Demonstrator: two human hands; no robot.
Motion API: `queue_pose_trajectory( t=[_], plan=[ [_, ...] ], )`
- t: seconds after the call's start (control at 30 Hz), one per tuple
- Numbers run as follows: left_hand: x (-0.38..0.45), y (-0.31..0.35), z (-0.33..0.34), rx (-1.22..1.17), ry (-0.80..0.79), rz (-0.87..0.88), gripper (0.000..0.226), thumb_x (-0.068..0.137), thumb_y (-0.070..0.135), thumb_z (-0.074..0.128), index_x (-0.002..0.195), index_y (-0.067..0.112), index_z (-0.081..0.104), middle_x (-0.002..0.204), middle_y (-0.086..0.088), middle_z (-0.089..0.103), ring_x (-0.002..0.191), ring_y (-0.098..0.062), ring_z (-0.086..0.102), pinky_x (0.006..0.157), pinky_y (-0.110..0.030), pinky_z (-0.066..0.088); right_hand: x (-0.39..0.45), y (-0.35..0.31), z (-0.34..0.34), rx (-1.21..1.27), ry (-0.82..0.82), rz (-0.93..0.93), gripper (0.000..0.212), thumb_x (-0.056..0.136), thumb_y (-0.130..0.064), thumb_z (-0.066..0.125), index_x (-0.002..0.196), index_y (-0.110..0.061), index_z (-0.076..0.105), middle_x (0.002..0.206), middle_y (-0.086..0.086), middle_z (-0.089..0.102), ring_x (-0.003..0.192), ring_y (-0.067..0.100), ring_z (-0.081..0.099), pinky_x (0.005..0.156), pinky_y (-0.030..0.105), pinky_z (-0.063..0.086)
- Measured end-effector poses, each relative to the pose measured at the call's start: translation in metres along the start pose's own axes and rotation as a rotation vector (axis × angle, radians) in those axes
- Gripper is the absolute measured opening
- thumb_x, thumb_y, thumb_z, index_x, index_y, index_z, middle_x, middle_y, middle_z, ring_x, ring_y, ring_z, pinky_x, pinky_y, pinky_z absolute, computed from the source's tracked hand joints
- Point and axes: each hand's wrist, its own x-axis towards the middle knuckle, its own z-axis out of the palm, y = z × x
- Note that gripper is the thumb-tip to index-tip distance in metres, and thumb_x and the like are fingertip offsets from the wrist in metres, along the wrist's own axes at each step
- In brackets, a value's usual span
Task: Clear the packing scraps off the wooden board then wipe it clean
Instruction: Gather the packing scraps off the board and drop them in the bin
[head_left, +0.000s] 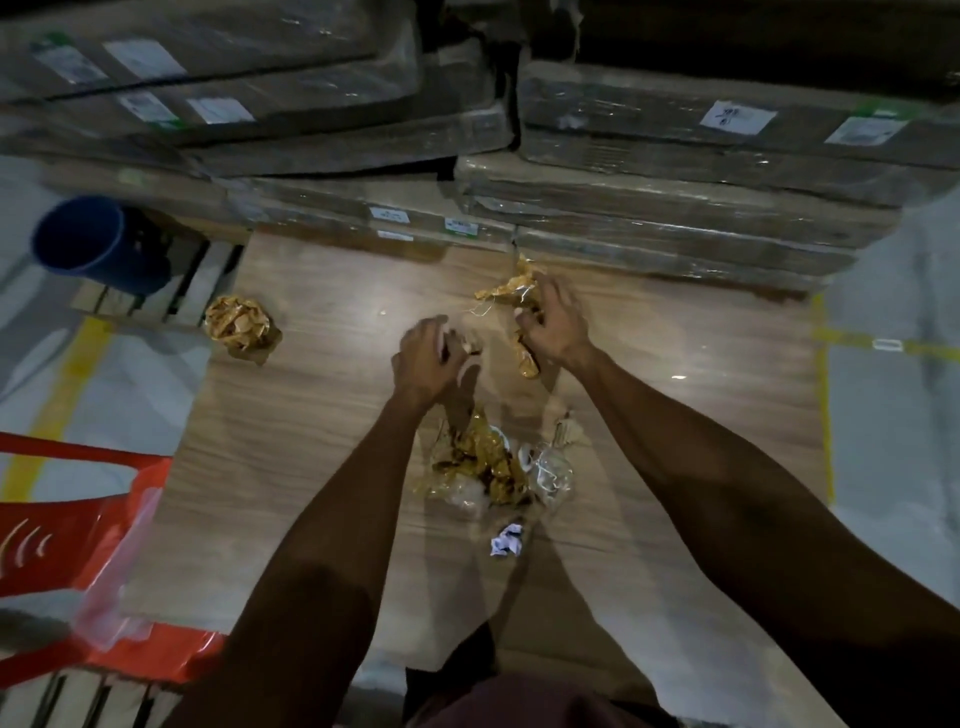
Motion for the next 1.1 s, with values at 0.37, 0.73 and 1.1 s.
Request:
queue_pose_trajectory(
  t=[0.37,0.73,1.1],
  plan=[
    [-0.068,0.015,0.023,-0.112,-0.106,0.072,0.031,0.085,0.029,0.046,0.100,0.023,0.073,0.112,0.005,0.068,0.119,-0.021,0.059,0.100,-0.043,0.041,-0.100,0.015,0.030,0.107,-0.023,-0.108,0.040,0.098,-0.041,0.051,0.131,-0.020,0.063,0.131,0.002,0.063,0.120,0.018,0.056,0.099,0.029,0.043],
    [-0.125,-0.041,-0.037,-0.459,-0.079,0.033,0.032,0.108,0.034,0.039,0.139,0.031,0.048,0.118,0.006,0.068,0.105,-0.006,0.065,0.083,-0.017,0.051,-0.192,0.033,0.032,0.551,0.440,0.183,0.025,0.092,0.004,0.066,0.116,-0.002,0.070,0.111,0.000,0.071,0.100,-0.003,0.067,0.097,0.030,0.055],
    [-0.075,-0.088,-0.111,-0.209,0.390,0.097,0.044,0.093,0.020,0.059,0.135,0.009,0.053,0.134,-0.013,0.057,0.127,-0.030,0.049,0.106,-0.045,0.041,-0.207,-0.058,0.082,0.479,0.476,0.071,0.031,0.093,-0.004,0.058,0.121,-0.009,0.068,0.114,0.001,0.070,0.102,0.012,0.066,0.087,0.026,0.054]
  ],
)
